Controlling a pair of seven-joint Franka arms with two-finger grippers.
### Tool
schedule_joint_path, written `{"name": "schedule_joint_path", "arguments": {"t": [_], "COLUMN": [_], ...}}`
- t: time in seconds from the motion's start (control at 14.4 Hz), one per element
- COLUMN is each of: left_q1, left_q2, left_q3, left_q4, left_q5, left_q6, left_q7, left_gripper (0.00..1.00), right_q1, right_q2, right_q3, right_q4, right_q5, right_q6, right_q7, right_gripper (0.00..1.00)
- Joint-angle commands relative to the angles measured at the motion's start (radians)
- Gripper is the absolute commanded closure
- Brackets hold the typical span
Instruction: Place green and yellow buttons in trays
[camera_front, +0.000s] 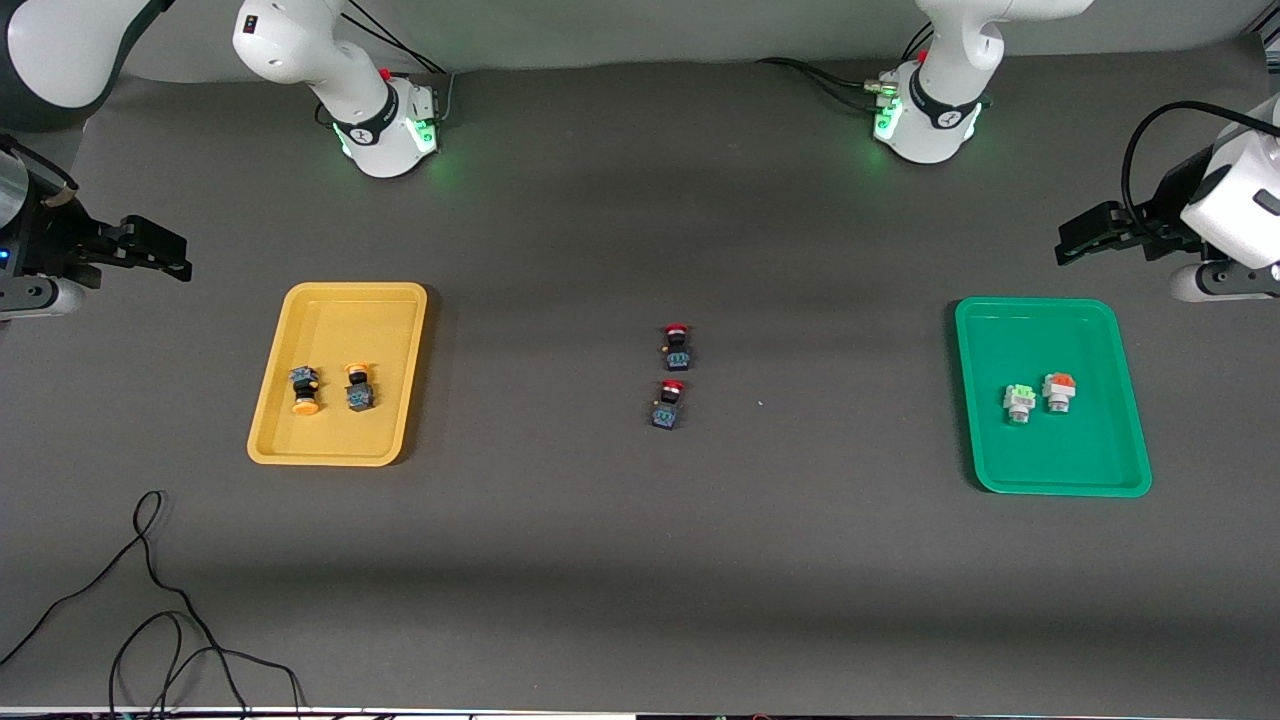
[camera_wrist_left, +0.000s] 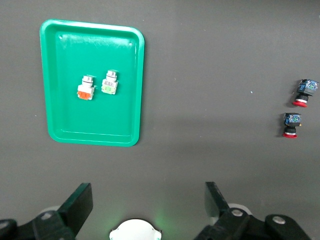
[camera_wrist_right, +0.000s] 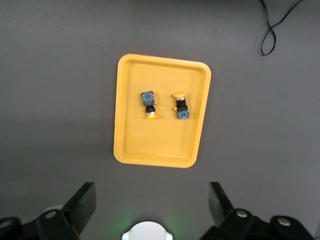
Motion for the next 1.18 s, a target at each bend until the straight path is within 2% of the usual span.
{"name": "schedule_joint_path", "arguments": {"t": [0.0, 0.42, 0.56, 0.69, 0.83, 1.11], "left_q1": [-0.018, -0.017, -0.018, -0.018, -0.018, -0.018], "left_q2": [0.000, 0.000, -0.002, -0.002, 0.000, 0.001], "left_q3": [0.007, 0.008, 0.005, 0.007, 0.005, 0.005], "left_q4": [0.014, 0.014, 0.014, 0.011, 0.013, 0.014], "left_q5": [0.008, 0.015, 0.052, 0.065, 0.065, 0.063], "left_q6": [-0.025, -0.020, -0.020, -0.019, -0.015, -0.023], "left_q7": [-0.017, -0.006, -0.006, -0.003, -0.003, -0.003], "left_gripper": [0.00, 0.00, 0.00, 0.00, 0.00, 0.00], "right_q1": [-0.002, 0.000, -0.003, -0.020, -0.086, -0.267], "right_q2": [-0.009, -0.007, -0.007, -0.015, -0.021, -0.036], "right_q3": [0.004, 0.006, 0.006, 0.026, 0.096, 0.278], "right_q4": [-0.002, 0.000, 0.000, 0.006, 0.026, 0.175], "right_q5": [-0.023, -0.023, -0.023, -0.023, -0.034, -0.086], "right_q6": [-0.026, -0.030, -0.030, -0.032, -0.033, -0.116], "right_q7": [0.011, 0.016, 0.019, 0.021, 0.031, 0.034], "right_gripper": [0.00, 0.00, 0.00, 0.00, 0.00, 0.00]}}
